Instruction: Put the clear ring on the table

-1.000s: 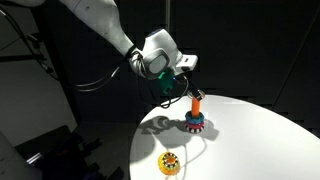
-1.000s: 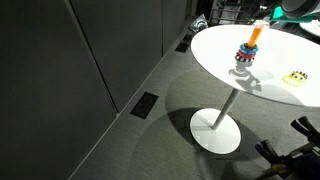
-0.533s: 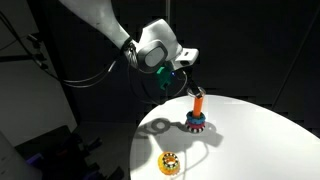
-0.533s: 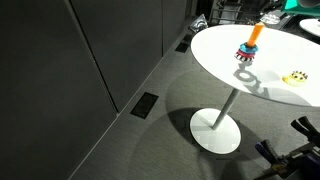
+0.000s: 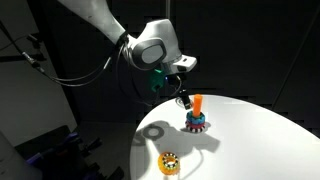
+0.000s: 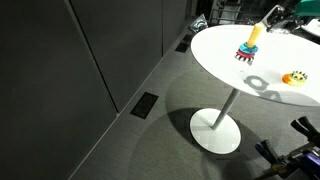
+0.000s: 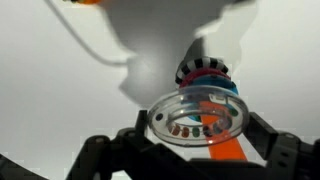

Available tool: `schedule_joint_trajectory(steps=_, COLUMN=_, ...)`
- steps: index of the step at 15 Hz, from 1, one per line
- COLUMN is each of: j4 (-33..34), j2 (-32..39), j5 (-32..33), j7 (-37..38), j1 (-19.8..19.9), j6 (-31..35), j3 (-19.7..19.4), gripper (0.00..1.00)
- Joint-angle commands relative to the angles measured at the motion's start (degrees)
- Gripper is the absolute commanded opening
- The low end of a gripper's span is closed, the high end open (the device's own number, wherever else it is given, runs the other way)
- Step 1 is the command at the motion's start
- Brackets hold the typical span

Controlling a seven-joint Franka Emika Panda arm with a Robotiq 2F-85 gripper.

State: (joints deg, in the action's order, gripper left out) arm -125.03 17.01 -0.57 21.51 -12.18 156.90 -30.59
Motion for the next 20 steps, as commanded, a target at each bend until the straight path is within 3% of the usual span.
schedule_joint_trajectory(steps=1, j4=-1.24, j2=-1.88, j5=3.51, j7=-0.19, j1=6.91, j6=-4.26, j3=5.87, gripper=0.70)
schedule_joint_trajectory(steps=5, j4=-1.21, j2=-0.12, j5=3.87, j7=-0.92, j1=12.04, j6=-6.72, j3=10.12, gripper=0.70)
schedule_joint_trajectory(steps=9, j4=-1.06, j2=1.95, j5=3.82, j7=-1.44, j1=14.65, j6=-7.35, j3=12.29, gripper=0.70)
schedule_joint_trajectory(steps=20, j4=0.40, j2=9.68, j5=5.87, j7=-0.45, j1=15.22, j6=-4.14, j3=11.13, gripper=0.70)
